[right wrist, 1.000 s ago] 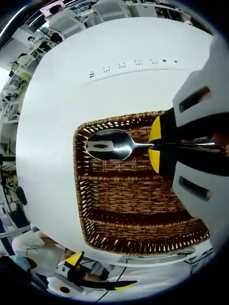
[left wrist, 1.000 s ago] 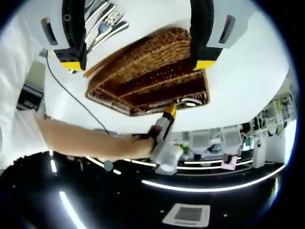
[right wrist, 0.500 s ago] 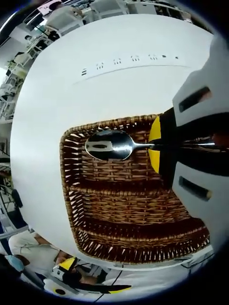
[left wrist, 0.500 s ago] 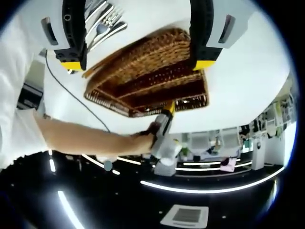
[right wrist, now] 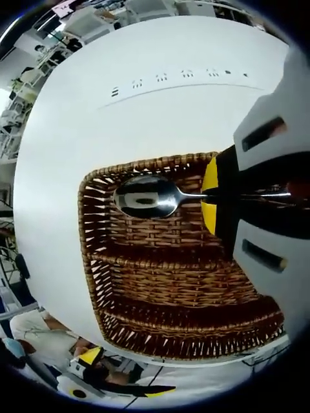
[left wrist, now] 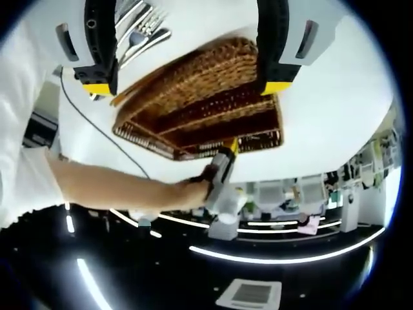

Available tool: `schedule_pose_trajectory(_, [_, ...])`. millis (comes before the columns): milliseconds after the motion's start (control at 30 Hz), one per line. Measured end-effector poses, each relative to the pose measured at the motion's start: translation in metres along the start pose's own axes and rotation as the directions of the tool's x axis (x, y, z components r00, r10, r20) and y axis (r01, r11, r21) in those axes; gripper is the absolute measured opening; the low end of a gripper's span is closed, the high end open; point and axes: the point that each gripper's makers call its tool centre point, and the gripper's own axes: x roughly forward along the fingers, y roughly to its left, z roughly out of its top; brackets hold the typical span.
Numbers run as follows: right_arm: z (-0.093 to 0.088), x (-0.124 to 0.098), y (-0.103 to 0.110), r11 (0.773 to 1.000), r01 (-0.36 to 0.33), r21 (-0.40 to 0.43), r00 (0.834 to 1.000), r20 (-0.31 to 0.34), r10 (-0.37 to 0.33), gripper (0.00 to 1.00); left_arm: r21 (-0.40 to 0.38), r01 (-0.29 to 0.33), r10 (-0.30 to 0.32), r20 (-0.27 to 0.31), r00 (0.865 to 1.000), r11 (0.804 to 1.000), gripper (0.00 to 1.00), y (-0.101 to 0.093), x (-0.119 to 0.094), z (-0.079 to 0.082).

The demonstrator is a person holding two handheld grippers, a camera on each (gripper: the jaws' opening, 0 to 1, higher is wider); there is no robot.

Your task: Arrange the knives, forks, and spoons in their matching storage slots by inserting each utensil handle-first until every utensil is classified and aligned in the correct compartment

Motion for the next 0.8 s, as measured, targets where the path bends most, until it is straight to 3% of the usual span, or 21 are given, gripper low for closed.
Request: schedule_pose_trajectory(800, [-0.002, 0.0007, 0.0007, 0.997, 0.012, -0.074, 0.998, -0.056, -0.016, 0.03, -0.003, 0.003, -0.003, 0.0, 1.0, 1.0, 0.89, -0.002, -0.0003, -0.0015])
